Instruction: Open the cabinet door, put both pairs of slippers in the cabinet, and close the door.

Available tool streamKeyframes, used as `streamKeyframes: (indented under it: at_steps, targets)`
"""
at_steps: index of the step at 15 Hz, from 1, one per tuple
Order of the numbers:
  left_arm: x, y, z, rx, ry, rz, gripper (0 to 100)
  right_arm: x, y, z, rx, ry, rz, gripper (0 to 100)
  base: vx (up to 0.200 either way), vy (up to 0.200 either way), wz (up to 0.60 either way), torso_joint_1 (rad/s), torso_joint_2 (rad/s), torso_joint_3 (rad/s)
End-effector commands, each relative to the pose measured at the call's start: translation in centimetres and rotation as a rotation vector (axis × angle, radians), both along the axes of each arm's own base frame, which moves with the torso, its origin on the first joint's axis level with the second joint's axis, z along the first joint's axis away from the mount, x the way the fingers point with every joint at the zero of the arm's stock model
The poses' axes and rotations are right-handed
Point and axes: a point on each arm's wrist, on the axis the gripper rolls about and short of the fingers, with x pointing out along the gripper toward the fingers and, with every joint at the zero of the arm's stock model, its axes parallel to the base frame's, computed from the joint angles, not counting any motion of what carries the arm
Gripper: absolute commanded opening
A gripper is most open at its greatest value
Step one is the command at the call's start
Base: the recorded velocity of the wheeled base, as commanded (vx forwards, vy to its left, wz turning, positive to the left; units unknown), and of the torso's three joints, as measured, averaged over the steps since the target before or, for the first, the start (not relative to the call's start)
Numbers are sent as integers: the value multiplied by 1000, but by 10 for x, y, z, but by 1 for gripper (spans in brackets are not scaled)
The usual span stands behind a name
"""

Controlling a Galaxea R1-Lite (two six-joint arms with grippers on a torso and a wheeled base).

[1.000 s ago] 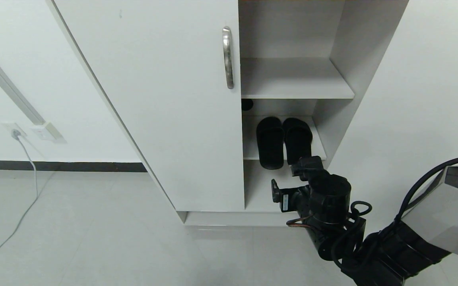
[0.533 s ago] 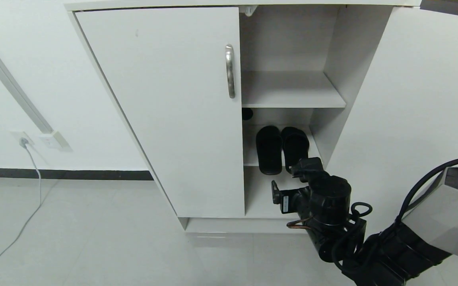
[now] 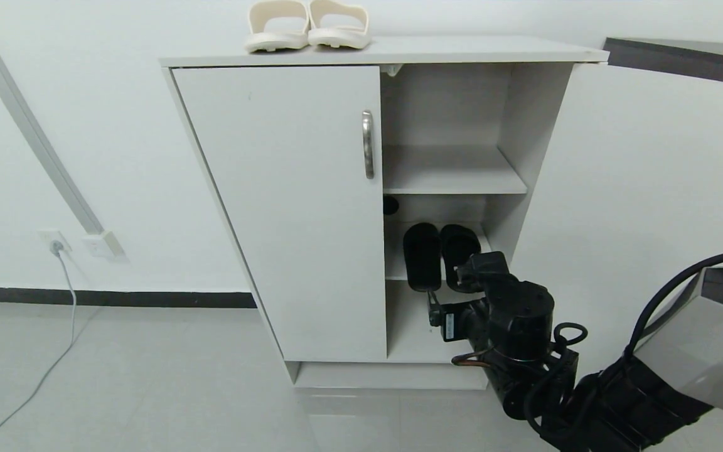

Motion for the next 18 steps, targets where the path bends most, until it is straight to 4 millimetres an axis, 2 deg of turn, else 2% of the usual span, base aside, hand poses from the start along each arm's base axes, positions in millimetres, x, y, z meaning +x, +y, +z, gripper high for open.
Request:
streamKeyframes:
  at_steps: [1, 6, 18]
  targets:
    - [0, 0, 0, 1, 2, 0, 0, -2, -2, -1, -7, 7, -2, 100, 0, 0, 0, -2, 7, 207]
    - [0, 0, 0, 1, 2, 0, 0, -8, -9, 0, -9, 12, 7, 100, 0, 0, 0, 2, 1, 43]
    - [0, 0, 0, 1, 2, 0, 0, -10, -10, -3, -12, 15, 13, 100, 0, 0, 0, 0, 0, 0]
